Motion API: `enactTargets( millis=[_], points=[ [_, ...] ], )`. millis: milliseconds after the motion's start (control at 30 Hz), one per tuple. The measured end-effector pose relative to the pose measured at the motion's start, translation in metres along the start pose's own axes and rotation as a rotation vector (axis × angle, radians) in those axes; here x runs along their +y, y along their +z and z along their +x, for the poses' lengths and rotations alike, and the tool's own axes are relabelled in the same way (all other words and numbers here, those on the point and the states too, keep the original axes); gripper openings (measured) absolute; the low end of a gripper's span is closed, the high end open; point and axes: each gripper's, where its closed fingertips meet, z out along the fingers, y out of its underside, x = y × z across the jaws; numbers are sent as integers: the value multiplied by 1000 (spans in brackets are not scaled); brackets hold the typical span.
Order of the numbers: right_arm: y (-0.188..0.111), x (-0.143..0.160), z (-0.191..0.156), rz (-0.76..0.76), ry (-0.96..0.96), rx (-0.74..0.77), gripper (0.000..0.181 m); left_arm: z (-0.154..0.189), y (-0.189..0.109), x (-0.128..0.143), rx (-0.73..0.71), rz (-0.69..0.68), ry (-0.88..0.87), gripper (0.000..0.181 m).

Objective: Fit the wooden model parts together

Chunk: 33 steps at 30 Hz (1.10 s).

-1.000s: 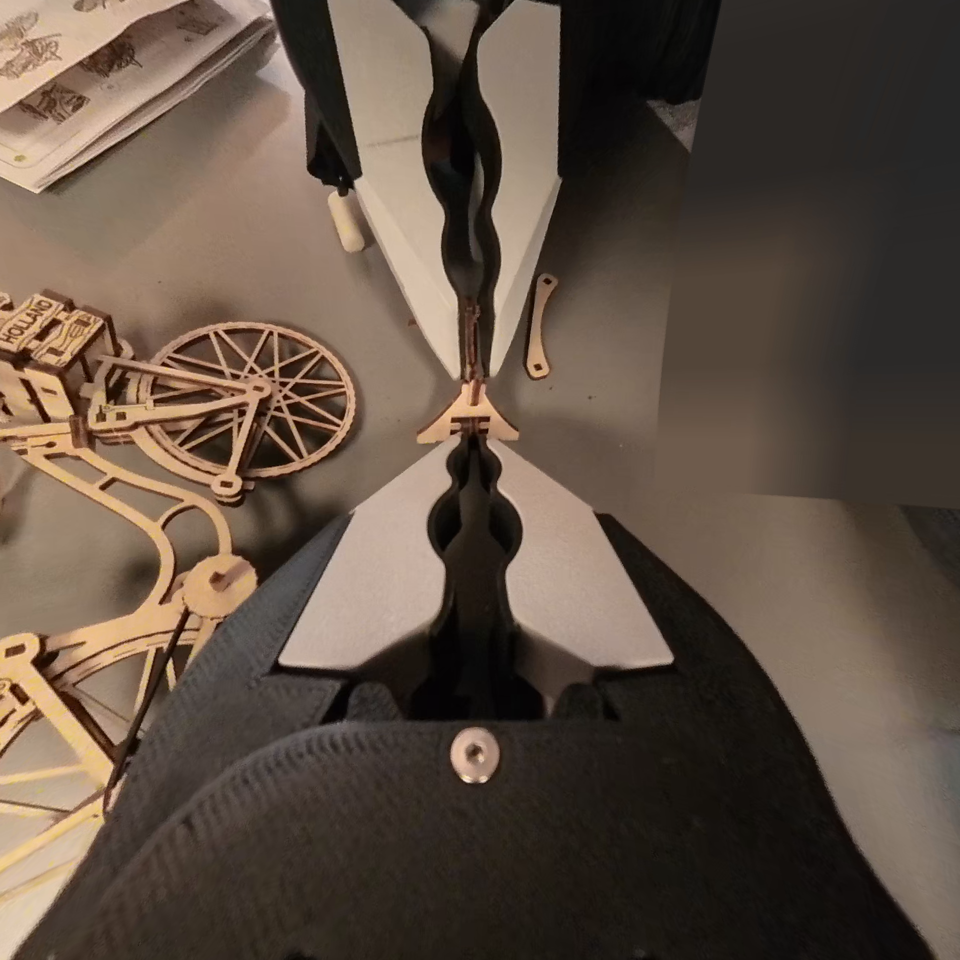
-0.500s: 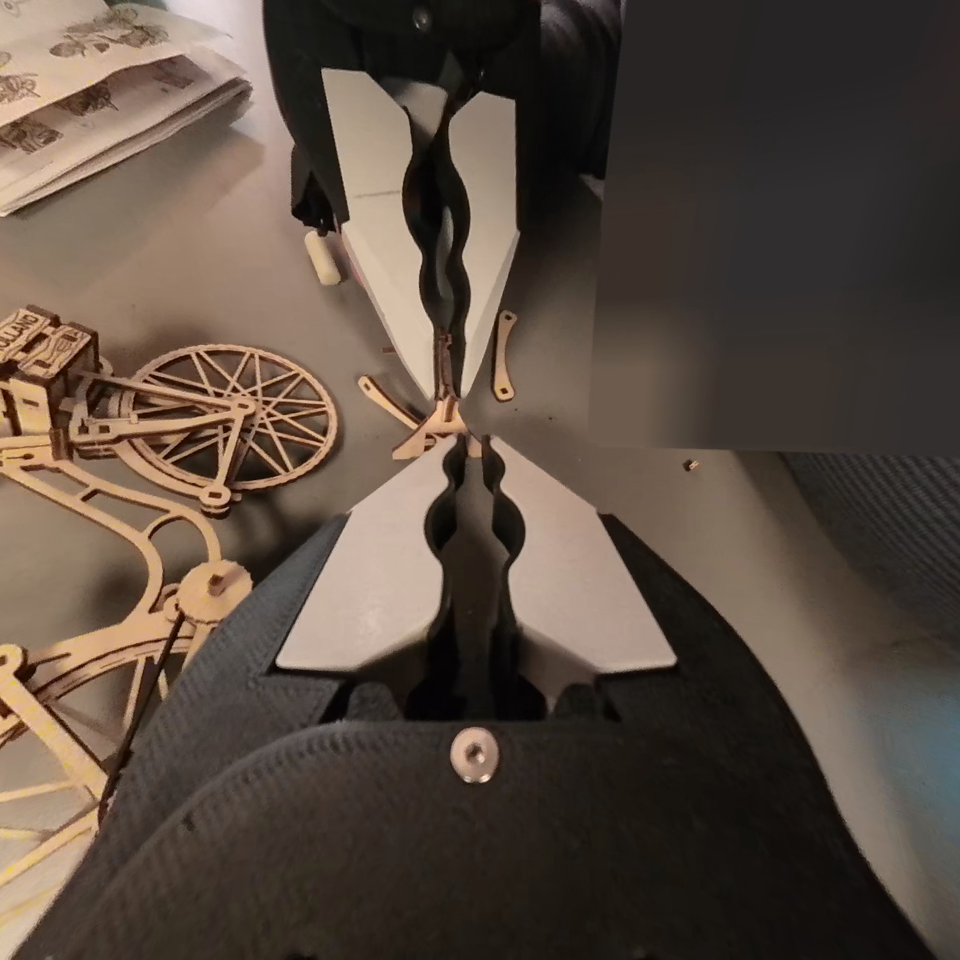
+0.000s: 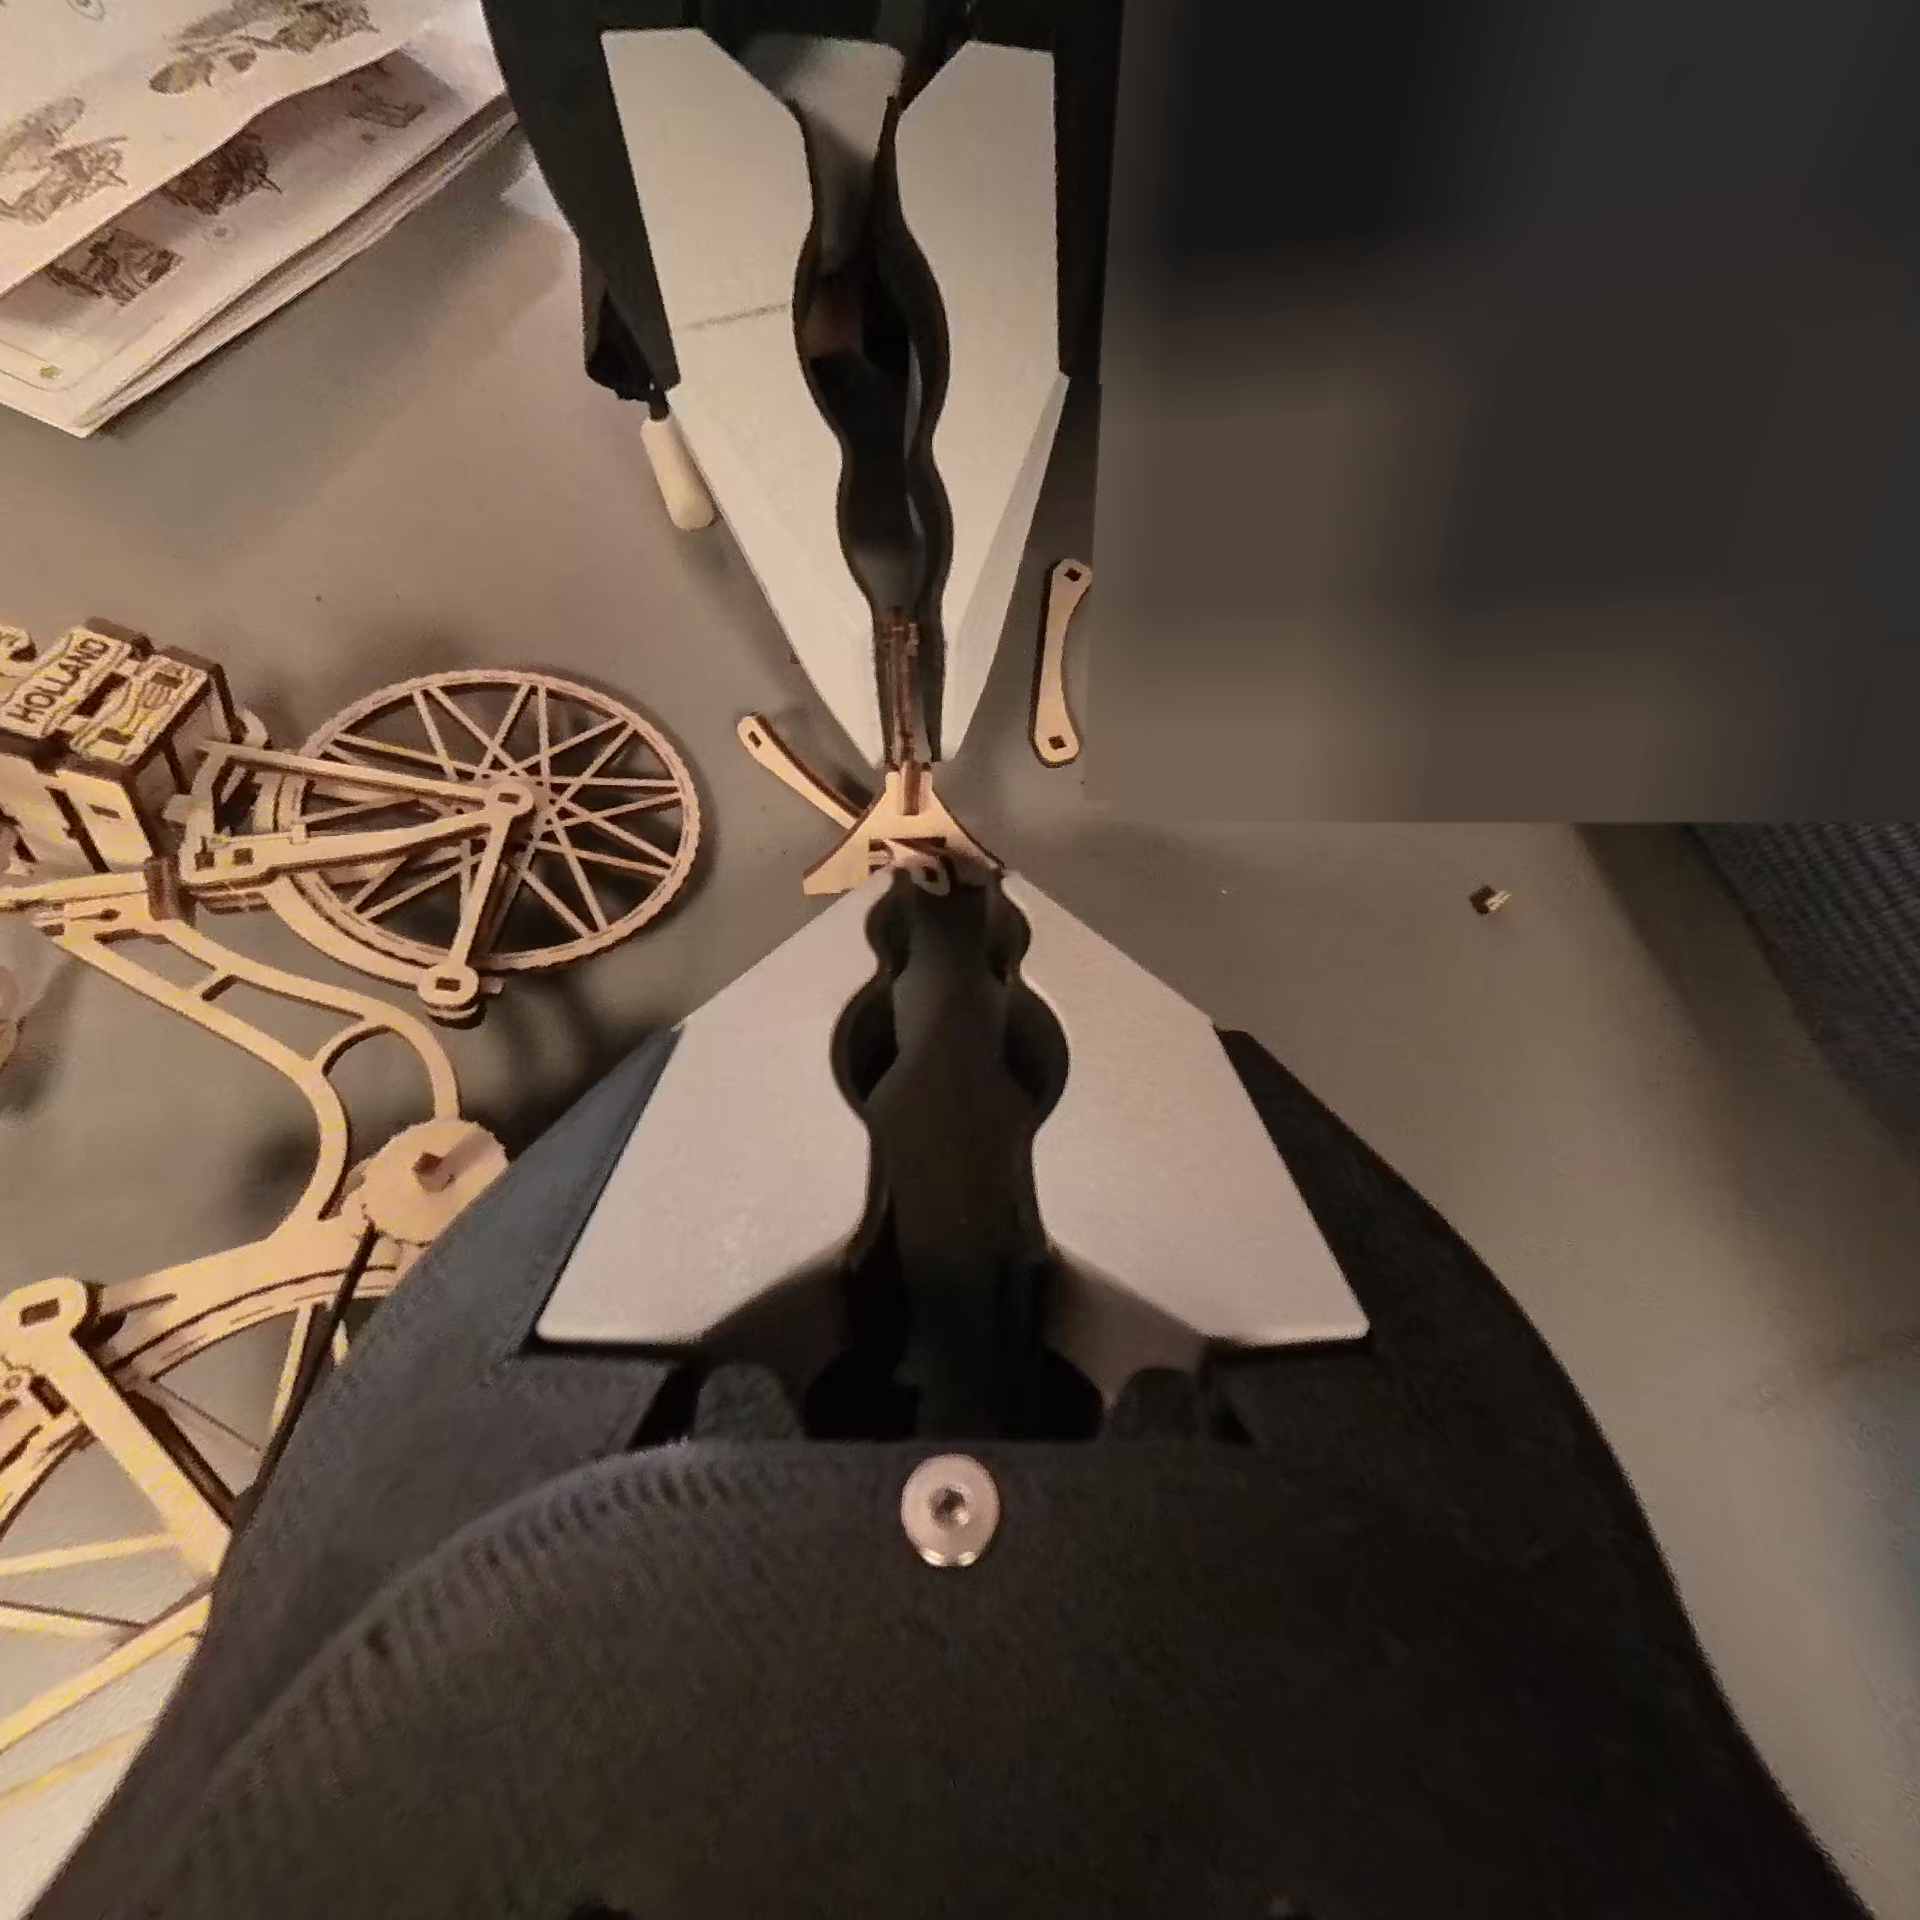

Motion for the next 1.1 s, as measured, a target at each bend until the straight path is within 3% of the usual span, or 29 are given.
enactTargets(
  millis=[267,800,1100],
  points=[
    [0,0,0,-1,0,-1,5,-5,-1,-1,-23,13,-25,2],
    [-1,1,3,-2,11,3,5,-11,-1,-1,-4,10,-111,1],
    [-1,1,0,0,3,-13,5,-5,1,3,7,-17,-60,0]
  ],
)
